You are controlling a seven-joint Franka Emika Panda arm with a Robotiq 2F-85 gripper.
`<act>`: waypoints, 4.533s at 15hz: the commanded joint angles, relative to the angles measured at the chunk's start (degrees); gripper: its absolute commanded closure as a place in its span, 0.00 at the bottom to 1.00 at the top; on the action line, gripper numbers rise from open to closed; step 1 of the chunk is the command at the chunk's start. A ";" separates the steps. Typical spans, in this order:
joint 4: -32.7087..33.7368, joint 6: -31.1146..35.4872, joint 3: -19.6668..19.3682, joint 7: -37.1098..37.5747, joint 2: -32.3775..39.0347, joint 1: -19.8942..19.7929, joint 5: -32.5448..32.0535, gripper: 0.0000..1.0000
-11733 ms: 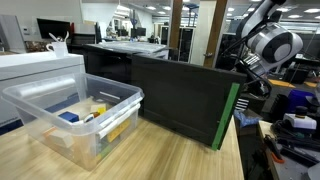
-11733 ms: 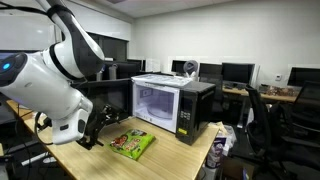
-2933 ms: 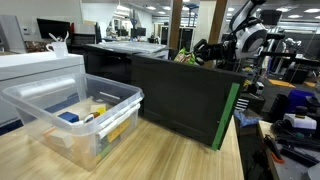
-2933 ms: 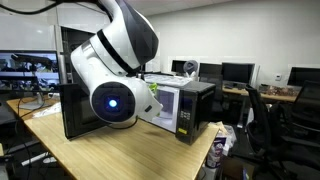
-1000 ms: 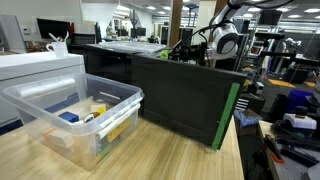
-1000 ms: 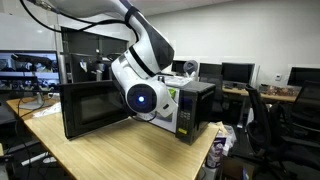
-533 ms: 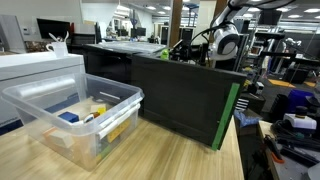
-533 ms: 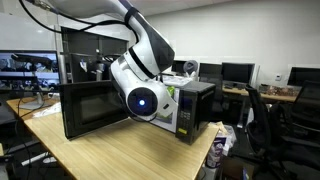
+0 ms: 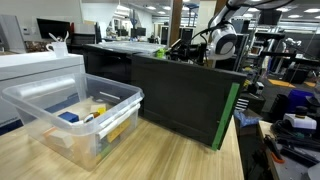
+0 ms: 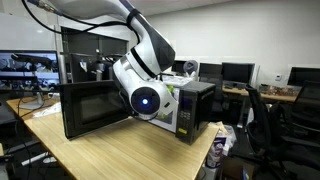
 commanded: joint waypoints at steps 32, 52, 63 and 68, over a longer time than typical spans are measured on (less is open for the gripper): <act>6.07 -1.93 2.14 -3.48 6.50 0.13 -5.18 0.99; -6.03 -7.37 -3.63 4.55 10.77 -4.46 -8.54 0.99; -2.74 -0.88 -2.68 12.34 10.89 -0.57 -9.07 0.99; 2.98 2.20 -3.30 13.24 8.15 0.48 -14.01 0.99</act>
